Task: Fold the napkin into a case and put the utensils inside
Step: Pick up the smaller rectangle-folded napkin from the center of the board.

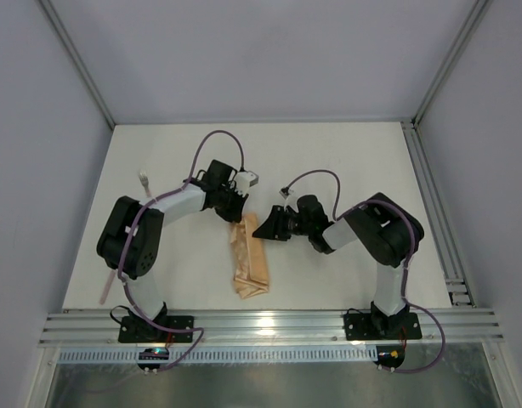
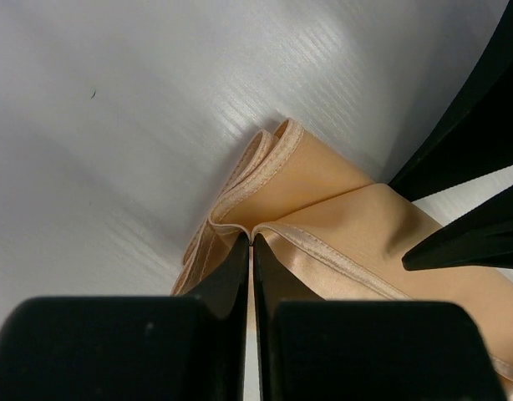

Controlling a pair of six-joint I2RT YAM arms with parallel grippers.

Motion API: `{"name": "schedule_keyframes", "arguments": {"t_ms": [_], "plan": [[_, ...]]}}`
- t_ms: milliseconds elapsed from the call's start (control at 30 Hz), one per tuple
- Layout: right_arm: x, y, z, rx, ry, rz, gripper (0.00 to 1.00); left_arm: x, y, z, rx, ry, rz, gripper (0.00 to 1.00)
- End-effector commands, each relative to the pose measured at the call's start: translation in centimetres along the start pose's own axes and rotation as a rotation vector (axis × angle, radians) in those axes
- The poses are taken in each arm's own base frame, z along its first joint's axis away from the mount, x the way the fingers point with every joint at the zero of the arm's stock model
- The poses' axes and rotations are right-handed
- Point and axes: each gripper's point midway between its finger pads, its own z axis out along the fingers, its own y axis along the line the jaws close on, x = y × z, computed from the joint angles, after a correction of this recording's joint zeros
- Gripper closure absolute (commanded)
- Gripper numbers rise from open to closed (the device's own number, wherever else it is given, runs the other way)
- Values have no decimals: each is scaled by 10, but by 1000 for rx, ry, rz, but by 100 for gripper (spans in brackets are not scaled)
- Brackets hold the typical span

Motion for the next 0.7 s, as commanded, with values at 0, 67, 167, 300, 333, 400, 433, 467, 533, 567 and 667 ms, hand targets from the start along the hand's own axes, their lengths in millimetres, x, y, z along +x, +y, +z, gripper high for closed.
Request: {"name": "schedule_keyframes", "arguments": {"t_ms": [0,67,167,300,333,400,433,467,533,567,667], "plan": [[36,-27,0,62,85,111,56,-17,-2,-11,5,-69,22,100],[37,-27,3,45,86,119,56,-17,-2,-11,7,-67,22,100],[38,-26,5,26,90,128,57,-17,-1,-10,6,-66,20,100],[39,-24,9,7,90,133,64,-18,-2,-10,7,-68,19,100],[39,-24,10,5,90,132,69,-18,-1,-10,7,-68,18,100],[38,-23,10,1,83,136,76,-18,-1,-10,8,-68,19,100],[38,-24,10,-1,82,141,86,-17,-1,-10,8,-67,19,100],[38,-23,10,-4,79,140,91,-16,-1,-10,8,-61,18,100],[36,-21,11,-10,69,143,97,-16,-1,-11,8,-54,23,99],[34,-20,10,-12,63,141,97,-15,-1,-13,8,-46,23,87],[32,-19,9,-11,52,135,97,-18,-5,-28,28,-39,25,64]]}}
